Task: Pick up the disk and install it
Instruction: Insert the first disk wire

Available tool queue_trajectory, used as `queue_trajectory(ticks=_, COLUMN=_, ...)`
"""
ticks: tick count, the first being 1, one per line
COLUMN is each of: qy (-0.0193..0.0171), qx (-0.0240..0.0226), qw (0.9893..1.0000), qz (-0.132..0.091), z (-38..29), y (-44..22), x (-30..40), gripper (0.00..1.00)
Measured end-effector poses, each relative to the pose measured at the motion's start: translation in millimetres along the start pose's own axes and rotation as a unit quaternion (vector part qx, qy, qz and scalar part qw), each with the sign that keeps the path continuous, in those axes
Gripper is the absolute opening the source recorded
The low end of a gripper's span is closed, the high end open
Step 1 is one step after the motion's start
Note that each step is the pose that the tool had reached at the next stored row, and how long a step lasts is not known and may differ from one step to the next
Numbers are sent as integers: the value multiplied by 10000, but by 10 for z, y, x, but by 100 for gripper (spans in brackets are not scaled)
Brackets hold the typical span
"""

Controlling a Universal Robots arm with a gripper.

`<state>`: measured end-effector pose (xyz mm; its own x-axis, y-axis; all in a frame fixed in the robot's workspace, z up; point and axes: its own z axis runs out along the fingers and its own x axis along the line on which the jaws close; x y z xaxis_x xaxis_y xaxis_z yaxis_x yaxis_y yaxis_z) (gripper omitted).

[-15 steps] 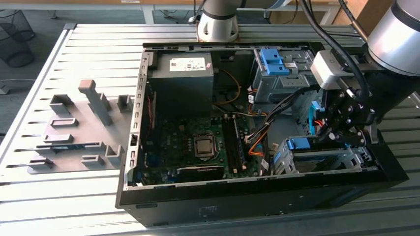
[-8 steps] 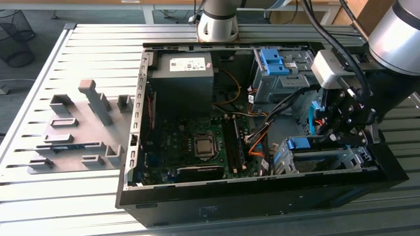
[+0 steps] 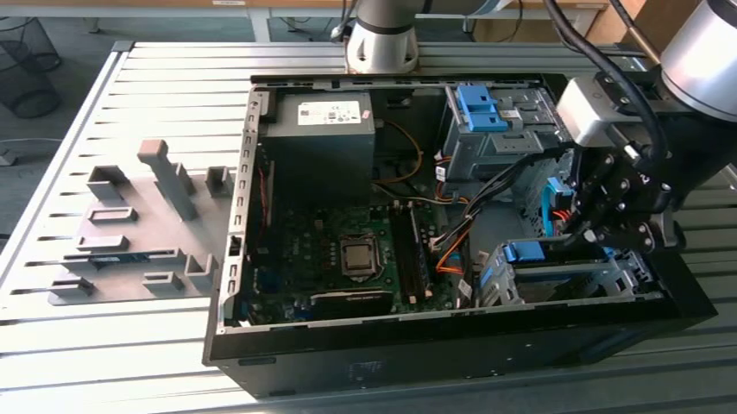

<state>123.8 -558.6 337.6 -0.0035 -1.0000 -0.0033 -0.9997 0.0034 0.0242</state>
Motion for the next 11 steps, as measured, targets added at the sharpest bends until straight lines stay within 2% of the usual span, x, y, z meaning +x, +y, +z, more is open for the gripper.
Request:
queue_trajectory(ticks=3, qy=1, qx=-50, qw=10000, qz=1, z=-3, y=-71, x=0, gripper=16)
queue_trajectory(ticks=4, qy=1, qx=-57, qw=10000, qz=1, z=-2, y=-101, x=-1, gripper=11)
queue_trajectory(ticks=5, qy=0, qx=-60, qw=10000, qz=0, z=-1, y=-121, x=0, gripper=11)
queue_trajectory(ticks=11, qy=-2, qx=-60, qw=10000, qz=0, z=17, y=-133, x=0, gripper=11)
